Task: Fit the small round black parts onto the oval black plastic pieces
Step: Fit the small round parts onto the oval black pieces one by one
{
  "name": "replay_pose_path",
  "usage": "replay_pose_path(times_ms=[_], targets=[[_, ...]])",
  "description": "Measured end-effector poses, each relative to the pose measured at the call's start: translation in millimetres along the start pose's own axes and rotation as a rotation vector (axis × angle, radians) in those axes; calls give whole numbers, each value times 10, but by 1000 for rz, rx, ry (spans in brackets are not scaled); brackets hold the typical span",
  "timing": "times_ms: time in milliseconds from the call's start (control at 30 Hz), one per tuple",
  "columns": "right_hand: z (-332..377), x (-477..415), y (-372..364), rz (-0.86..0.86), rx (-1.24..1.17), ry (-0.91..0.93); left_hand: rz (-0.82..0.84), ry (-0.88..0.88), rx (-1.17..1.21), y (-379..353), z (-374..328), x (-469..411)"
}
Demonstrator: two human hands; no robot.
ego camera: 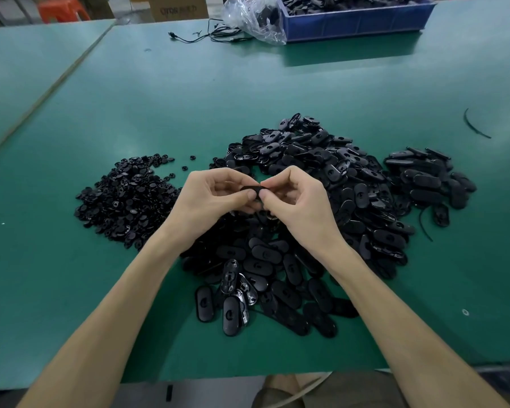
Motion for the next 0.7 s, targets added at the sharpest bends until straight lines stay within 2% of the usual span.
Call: replay_pose_path(times_ms=[500, 700], targets=[[5, -15, 17, -32, -19, -3, -78, -74, -28, -14, 11, -15], [-9, -25, -5, -29, 26, -10, -227, -108, -55, 118, -255, -109]])
Point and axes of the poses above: each hand's wrist, its own x-axis away from the middle knuckle, its own y-axis out of the back of the hand, z = x × y, the point moved 9 cm from there along -x, towards the middle knuckle, and after that the axes turned 4 degrees about -x, right-handed, at the moved point
